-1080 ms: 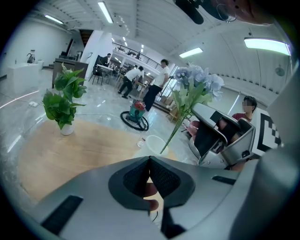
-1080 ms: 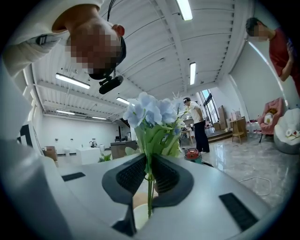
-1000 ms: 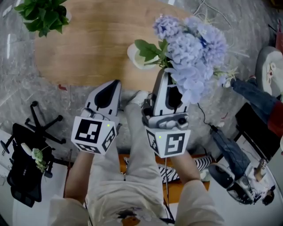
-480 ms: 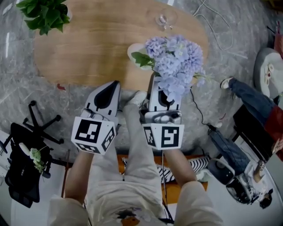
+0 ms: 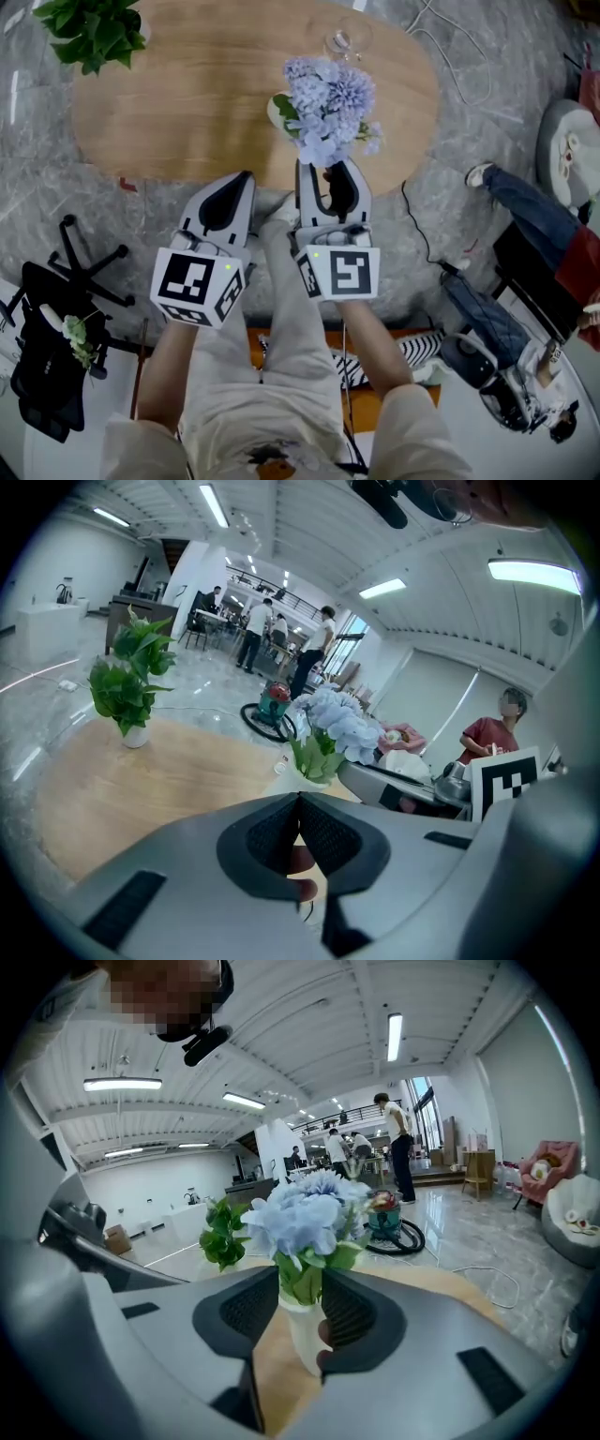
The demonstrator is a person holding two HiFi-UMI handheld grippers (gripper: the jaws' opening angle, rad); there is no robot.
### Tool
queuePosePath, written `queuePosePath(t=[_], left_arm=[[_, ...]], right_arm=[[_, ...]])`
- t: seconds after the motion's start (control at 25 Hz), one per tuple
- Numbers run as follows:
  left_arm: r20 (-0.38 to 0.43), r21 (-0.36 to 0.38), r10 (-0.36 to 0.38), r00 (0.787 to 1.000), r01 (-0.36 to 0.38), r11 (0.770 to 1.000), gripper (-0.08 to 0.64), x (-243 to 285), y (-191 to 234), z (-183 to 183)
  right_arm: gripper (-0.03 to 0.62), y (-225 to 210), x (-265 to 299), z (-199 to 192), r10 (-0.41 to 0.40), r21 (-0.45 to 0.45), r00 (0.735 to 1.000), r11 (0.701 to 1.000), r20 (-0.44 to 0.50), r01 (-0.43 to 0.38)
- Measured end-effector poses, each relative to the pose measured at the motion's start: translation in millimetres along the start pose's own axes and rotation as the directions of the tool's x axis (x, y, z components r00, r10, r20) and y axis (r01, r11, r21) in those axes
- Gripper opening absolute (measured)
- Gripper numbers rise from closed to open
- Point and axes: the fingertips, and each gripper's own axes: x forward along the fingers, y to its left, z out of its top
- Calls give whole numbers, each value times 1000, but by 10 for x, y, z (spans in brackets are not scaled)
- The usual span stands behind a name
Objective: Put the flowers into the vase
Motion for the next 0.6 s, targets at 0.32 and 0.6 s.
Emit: queuePosePath(t=[0.32,0.6], left_arm=[[-4,1,-5,1000,5,1000,6,20,-28,-2],[0,17,-6,1000,6,1000,6,5,-95,62]], right_arm=[[126,-10,-100,-31,-15,28,1000,1000,-5,15],[126,-61,-205,-20,-18,50,1000,999,-15,19]])
